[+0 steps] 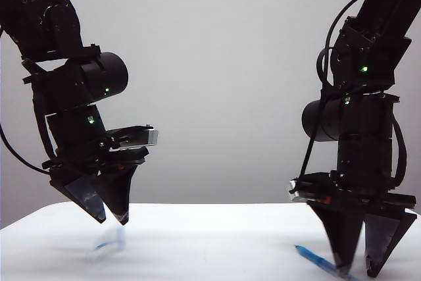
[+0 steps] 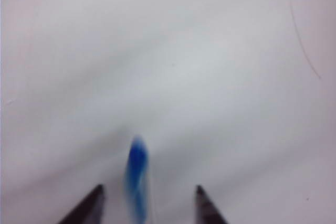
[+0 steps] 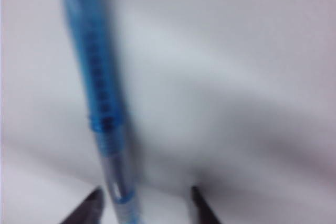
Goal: Pick up the pen and remove the cap.
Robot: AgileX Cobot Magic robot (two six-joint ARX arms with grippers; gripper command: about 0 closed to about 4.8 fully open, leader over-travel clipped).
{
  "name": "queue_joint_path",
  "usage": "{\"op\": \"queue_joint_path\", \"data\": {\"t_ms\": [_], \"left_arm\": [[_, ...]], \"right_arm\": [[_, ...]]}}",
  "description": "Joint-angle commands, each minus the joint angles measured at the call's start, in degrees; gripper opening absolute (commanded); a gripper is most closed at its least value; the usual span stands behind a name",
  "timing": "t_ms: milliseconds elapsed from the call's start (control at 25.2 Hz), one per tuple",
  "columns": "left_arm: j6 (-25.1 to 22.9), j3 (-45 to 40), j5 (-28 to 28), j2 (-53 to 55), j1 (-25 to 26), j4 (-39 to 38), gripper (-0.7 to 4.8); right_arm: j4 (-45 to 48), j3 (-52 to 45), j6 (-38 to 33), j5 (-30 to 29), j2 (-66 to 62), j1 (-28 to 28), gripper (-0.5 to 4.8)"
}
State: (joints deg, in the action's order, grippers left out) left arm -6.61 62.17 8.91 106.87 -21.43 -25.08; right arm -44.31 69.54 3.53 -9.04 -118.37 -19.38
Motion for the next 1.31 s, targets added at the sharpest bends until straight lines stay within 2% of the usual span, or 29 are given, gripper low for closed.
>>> {"op": "queue_joint_path", "data": {"t_ms": [40,79,317,436,595,714,754,793,833,873,992,1032,1111,1151,1190,1309], "left_arm": [[0.1,0.2,1.3,-0.1,0.0,0.4,3.11],[0.8,0.2,1.4,-0.1,0.0,0.4,3.47],[1.0,0.5,1.4,-0.5,0.0,-0.7,3.5],[0.3,3.2,1.2,-1.7,0.0,-6.2,3.5],[-0.2,6.4,-1.9,-6.3,0.0,-13.2,3.49],[-0.2,6.9,-2.6,-14.1,0.0,-17.2,3.39],[-0.2,6.9,-2.6,-18.0,0.0,-18.5,3.35],[-0.3,6.9,-2.6,-21.6,0.0,-19.1,3.31],[-0.3,6.8,-2.6,-26.1,0.0,-19.3,3.31],[-0.3,6.7,-2.6,-29.6,0.0,-19.3,3.3],[-1.6,6.1,-3.3,-42.2,1.0,-19.3,2.27],[-1.7,5.2,-5.1,-46.6,3.2,-19.5,2.04],[-1.8,2.8,-5.0,-52.7,7.1,-19.9,1.96],[-2.0,1.7,-5.0,-54.8,8.6,-19.8,1.73],[-2.9,-1.0,-4.9,-59.5,12.3,-18.8,1.5],[-5.3,-6.2,-1.6,-66.5,18.3,-14.9,1.46]], "right_arm": [[4.0,-0.7,0.2,3.0,-1.7,0.1,2.54],[4.0,-0.6,0.2,2.9,-1.7,0.1,2.54],[1.9,2.1,0.2,3.0,-1.6,0.1,2.54],[-0.7,4.5,0.2,2.9,0.0,0.1,2.54],[-3.3,6.2,-0.1,2.9,5.6,0.1,2.54],[-5.4,6.3,-0.4,2.4,13.9,0.0,2.51],[-5.0,6.1,-0.4,1.1,17.6,0.0,2.02],[-4.2,6.1,-0.4,-0.3,20.9,0.0,0.69],[-2.7,6.0,-0.5,-1.6,24.8,0.1,-0.04],[-1.7,6.0,-0.7,-1.6,28.0,0.2,-0.05],[3.1,5.9,-2.7,-1.6,41.2,0.2,-0.05],[6.1,5.1,-3.6,-1.0,46.9,0.2,-0.05],[10.5,2.7,-4.2,0.1,55.2,0.3,-0.05],[11.4,1.8,-4.2,1.1,57.9,0.7,-0.05],[13.2,-0.6,-4.2,3.3,63.5,1.5,-0.05],[15.8,-5.2,-4.2,6.3,71.2,1.7,-0.05]]}}
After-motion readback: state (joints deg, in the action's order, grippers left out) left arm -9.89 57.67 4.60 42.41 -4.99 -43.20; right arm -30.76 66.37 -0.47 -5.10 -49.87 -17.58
